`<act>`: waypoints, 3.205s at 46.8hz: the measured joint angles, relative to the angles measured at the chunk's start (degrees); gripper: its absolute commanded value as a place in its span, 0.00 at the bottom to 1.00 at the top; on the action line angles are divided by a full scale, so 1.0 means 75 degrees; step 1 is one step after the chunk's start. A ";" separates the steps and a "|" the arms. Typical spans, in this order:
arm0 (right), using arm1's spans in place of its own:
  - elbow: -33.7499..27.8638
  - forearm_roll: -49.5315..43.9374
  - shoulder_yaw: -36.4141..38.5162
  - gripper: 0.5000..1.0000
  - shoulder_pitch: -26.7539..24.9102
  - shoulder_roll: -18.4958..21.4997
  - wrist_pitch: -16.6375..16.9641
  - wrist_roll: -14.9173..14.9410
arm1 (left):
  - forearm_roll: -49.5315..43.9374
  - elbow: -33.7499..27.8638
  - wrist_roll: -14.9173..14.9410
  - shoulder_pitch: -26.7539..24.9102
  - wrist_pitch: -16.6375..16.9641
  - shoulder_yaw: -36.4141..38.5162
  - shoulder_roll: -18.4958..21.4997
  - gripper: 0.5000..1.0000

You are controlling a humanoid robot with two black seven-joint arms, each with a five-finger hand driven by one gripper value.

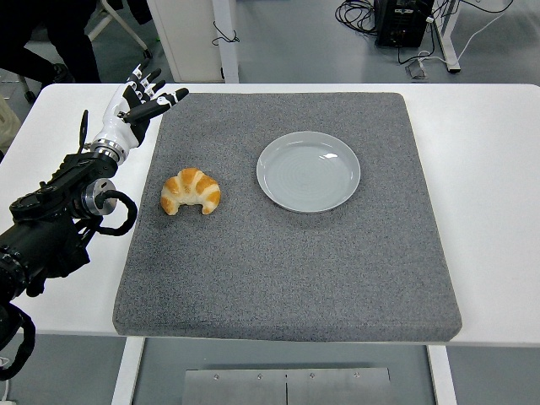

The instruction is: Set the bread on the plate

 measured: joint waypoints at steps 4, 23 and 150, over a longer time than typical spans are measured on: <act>0.0000 0.0000 0.0000 1.00 0.0000 0.0000 -0.0001 0.0000 | 0.0000 -0.0007 0.0000 -0.0006 0.0000 -0.0001 0.0001 0.96; 0.0000 0.0000 0.0000 1.00 0.0000 0.0000 -0.0001 0.0000 | 0.0000 -0.0036 0.0048 -0.0108 -0.0003 0.0000 0.0043 0.96; 0.0000 0.0000 -0.0002 1.00 0.0000 0.0000 0.0000 -0.0001 | 0.6539 -0.8487 0.2186 -0.0163 0.1786 0.2209 0.5390 0.94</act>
